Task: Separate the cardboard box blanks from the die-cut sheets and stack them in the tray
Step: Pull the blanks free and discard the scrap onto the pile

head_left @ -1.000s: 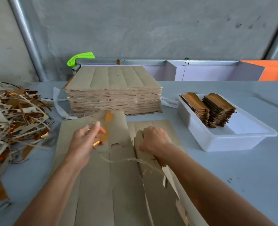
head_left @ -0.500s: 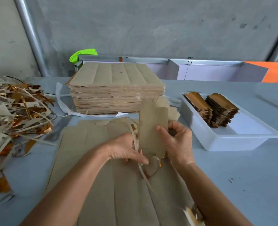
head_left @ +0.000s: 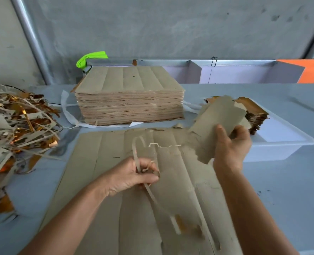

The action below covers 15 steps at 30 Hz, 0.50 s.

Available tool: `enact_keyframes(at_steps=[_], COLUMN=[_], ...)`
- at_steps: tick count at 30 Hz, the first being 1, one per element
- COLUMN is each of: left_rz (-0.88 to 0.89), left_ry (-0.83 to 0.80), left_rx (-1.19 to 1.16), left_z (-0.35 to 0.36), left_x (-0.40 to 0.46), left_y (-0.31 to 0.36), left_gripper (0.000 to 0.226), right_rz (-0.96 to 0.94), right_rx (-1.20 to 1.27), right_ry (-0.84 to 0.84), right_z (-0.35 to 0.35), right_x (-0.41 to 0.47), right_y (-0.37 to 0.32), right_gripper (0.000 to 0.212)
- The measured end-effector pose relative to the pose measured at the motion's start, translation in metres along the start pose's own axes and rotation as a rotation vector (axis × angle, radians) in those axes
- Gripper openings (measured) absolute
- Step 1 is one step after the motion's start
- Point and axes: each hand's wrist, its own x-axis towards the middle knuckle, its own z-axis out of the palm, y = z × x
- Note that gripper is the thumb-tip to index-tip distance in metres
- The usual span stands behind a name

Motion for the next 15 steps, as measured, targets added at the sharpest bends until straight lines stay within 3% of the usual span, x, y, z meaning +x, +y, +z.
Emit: enact_keyframes(at_steps=[2, 4, 7, 11, 15], left_rz=[0.026, 0.048, 0.075, 0.11, 0.104], left_ry=[0.092, 0.149, 0.159, 0.133, 0.162], left_rx=[-0.008, 0.034, 0.16, 0.224, 0.309], left_z=[-0.008, -0.011, -0.003, 0.004, 0.005], left_x=[-0.006, -0.007, -0.003, -0.001, 0.002], left_y=[-0.001, -0.002, -0.001, 0.003, 0.005], left_gripper=[0.016, 0.02, 0.033, 0.033, 0.033], right_rz=[-0.117, -0.2, -0.286, -0.396, -0.196], right_rx=[-0.221, -0.329, -0.594, -0.874, -0.687], right_ry=[-0.183, -0.492, -0.862, -1.147, -1.19], right_z=[-0.018, -0.029, -0.034, -0.033, -0.033], right_x=[0.006, 0.0, -0.019, -0.039, -0.05], right_y=[-0.001, 0.0, 0.0, -0.009, -0.02], right_gripper=[0.045, 0.071, 0.081, 0.07, 0.031])
